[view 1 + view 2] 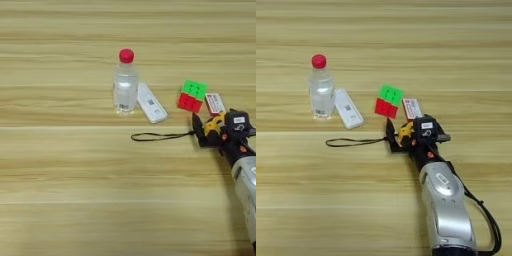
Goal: Move the objects on the table
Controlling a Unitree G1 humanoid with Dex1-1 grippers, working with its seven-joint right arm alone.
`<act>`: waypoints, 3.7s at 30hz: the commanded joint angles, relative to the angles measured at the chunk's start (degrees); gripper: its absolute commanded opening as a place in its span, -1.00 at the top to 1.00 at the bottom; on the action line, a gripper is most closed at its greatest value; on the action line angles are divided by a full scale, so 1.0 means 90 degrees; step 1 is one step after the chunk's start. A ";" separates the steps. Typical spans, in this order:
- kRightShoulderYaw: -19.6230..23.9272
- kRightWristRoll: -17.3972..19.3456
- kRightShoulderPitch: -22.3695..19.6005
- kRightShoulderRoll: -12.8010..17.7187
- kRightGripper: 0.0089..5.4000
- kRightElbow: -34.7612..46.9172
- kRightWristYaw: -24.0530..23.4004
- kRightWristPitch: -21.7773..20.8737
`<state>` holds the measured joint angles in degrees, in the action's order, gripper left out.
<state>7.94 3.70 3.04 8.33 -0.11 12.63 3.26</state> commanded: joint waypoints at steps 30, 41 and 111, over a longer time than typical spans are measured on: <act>0.0168 0.0029 -0.0136 0.0394 -0.98 -0.0280 -0.0086 -0.0164; 0.0180 0.0048 -0.0192 0.0400 -0.98 -0.0404 -0.0084 -0.0300; -0.2544 -0.0133 -0.1069 -0.1047 -0.76 -0.1278 0.0958 -0.0619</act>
<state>-15.18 2.54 -2.73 0.10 -11.15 21.75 -0.30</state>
